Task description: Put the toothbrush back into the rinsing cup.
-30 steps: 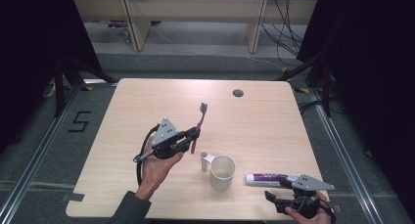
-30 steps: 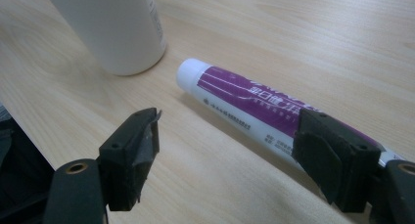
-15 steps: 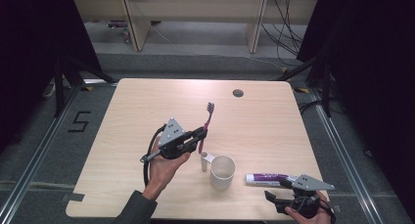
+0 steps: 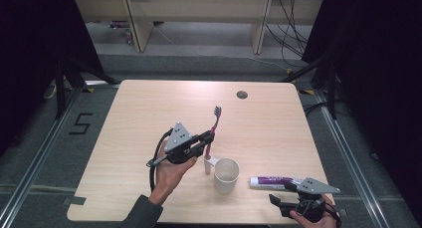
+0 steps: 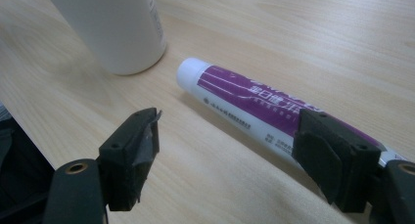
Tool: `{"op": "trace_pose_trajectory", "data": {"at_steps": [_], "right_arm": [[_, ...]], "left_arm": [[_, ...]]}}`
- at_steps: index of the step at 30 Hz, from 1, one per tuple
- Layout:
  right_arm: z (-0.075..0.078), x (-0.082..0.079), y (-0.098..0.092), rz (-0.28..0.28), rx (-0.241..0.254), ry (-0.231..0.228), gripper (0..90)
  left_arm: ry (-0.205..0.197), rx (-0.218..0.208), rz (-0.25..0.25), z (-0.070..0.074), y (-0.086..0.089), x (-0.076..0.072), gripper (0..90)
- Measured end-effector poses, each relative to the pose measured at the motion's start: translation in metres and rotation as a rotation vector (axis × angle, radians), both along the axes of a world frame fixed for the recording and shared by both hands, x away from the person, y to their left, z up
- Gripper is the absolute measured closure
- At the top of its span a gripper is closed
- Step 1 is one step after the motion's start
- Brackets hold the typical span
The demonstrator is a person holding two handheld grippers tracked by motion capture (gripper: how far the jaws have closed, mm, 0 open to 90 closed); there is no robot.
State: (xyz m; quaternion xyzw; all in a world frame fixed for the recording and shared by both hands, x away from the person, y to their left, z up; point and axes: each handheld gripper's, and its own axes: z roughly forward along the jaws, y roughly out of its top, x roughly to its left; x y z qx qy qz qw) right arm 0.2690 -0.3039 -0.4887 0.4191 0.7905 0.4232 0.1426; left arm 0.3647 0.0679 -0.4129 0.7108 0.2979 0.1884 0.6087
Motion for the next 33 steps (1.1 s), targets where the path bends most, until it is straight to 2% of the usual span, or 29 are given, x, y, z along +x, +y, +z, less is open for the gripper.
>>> {"op": "trace_pose_trajectory", "data": {"at_steps": [5,11,13,16,21,25,26,31,32,33], "right_arm": [[-0.001,0.001,0.0,0.002,-0.009,-0.019,25.9],[-0.001,0.001,0.0,0.002,-0.008,-0.016,25.9],[0.0,-0.001,0.001,-0.001,0.013,0.019,25.9],[-0.001,0.0,0.001,0.0,0.004,-0.007,25.9],[-0.001,0.0,0.002,-0.001,0.015,0.011,25.9],[-0.001,0.0,0.001,0.0,0.004,-0.006,25.9],[-0.001,0.0,0.001,0.0,0.004,-0.006,25.9],[-0.001,0.0,0.001,0.0,0.004,-0.005,25.9],[-0.001,0.0,0.001,0.002,0.002,-0.006,25.9],[-0.001,0.0,0.001,0.002,0.002,-0.004,25.9]], "left_arm": [[0.004,0.011,-0.001,-0.006,-0.001,0.0,82.9],[0.012,0.012,-0.002,-0.012,-0.001,0.0,82.8],[0.008,0.018,-0.003,-0.014,0.0,-0.001,82.8],[0.0,0.021,-0.01,-0.017,-0.001,-0.002,82.8],[0.008,0.035,-0.019,-0.024,0.0,-0.003,82.8],[0.012,0.029,-0.03,-0.029,0.001,-0.004,82.7],[0.018,0.046,-0.023,-0.029,0.003,-0.006,82.7],[0.022,0.062,-0.033,-0.034,0.006,-0.01,82.6],[0.028,0.086,-0.031,-0.036,0.008,-0.012,82.6],[0.028,0.086,-0.031,-0.036,0.008,-0.012,82.6]]}}
